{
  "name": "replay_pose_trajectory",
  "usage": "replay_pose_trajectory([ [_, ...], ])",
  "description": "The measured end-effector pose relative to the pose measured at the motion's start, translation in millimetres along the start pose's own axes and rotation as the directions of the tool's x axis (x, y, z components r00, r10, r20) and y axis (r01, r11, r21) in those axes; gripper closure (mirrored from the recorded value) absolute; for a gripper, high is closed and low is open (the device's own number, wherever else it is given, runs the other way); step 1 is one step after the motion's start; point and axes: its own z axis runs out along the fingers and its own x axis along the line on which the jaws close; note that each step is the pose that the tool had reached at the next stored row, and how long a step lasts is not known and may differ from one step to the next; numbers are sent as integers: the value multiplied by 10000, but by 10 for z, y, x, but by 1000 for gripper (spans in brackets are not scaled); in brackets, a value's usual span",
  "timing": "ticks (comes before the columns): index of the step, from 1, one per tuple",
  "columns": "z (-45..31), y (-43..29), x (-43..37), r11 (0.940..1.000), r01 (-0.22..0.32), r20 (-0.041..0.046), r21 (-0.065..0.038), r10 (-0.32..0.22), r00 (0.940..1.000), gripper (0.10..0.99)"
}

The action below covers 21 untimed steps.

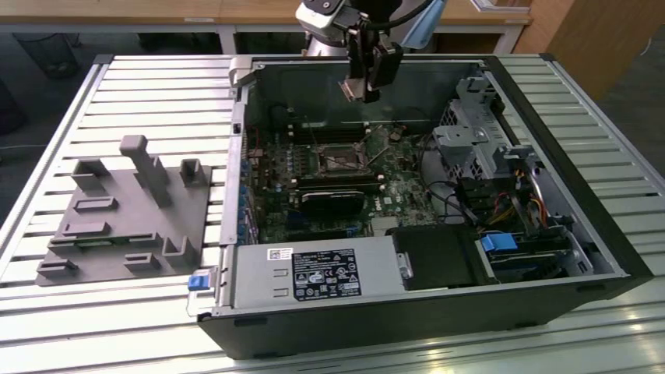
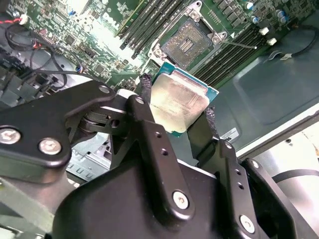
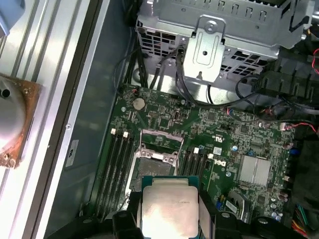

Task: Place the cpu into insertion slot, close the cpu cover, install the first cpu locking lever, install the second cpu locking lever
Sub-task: 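Place the cpu into insertion slot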

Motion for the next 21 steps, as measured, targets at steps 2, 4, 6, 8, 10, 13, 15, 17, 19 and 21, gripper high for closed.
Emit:
replay_pose_trajectory([
  [2,2,0,0,9999,-150,13,-4,150,9999,545],
  [4,5,0,1,9995,-326,29,-7,326,9995,545],
  [6,10,0,1,9985,-539,48,-12,539,9985,545],
  [8,16,-1,1,9967,-815,72,-19,815,9966,545],
  [10,22,-1,2,9939,-1101,98,-27,1101,9939,545],
  [13,28,-2,3,9894,-1452,128,-37,1452,9893,545],
  [15,31,-2,3,9874,-1582,140,-41,1582,9873,545],
  [17,37,-2,3,9866,-1628,144,-43,1629,9865,545],
  [19,43,-3,3,9861,-1660,147,-42,1660,9860,545],
  [21,50,-4,3,9858,-1677,148,-40,1678,9857,545],
])
